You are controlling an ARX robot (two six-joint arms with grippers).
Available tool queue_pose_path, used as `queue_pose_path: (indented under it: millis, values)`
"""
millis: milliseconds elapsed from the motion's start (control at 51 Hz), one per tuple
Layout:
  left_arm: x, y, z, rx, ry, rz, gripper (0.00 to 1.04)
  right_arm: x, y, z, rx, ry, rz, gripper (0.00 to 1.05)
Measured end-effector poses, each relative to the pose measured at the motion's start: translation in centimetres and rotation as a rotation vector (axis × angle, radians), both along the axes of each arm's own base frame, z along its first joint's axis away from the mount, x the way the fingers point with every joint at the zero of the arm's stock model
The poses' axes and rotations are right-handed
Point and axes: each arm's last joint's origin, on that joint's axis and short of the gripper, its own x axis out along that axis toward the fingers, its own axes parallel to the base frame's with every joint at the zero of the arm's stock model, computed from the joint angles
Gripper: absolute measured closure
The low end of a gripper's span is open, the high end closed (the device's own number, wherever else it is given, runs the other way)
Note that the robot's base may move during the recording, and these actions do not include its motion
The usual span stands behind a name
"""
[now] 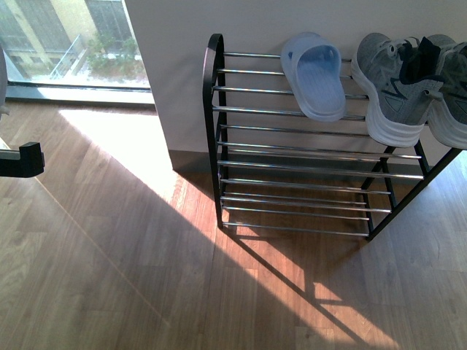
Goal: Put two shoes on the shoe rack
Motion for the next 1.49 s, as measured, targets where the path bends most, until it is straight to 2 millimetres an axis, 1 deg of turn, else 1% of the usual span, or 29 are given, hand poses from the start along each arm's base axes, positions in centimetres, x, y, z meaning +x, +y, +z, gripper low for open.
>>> queue_pose_path:
  millis: [235, 686, 1059, 1490]
  values:
    - [0.0, 0.0, 0.0, 0.0, 0.0, 0.0, 1.03, -1.5, 0.0, 0.1, 0.0, -0.003, 0.0, 1.03]
    - [0.0, 0.0, 0.0, 0.0, 0.0, 0.0, 1.03, -3.6, 0.0, 1.0, 0.0, -0.031, 0.0, 1.03]
    - [0.0, 0.0, 0.0, 0.0, 0.0, 0.0, 1.03, -4.7, 0.0, 1.2, 0.0, -0.038, 0.0, 1.03]
    - [0.0, 0.0, 0.0, 0.0, 0.0, 0.001, 1.03, -5.4, 0.0, 1.1, 0.001, -0.037, 0.0, 1.03]
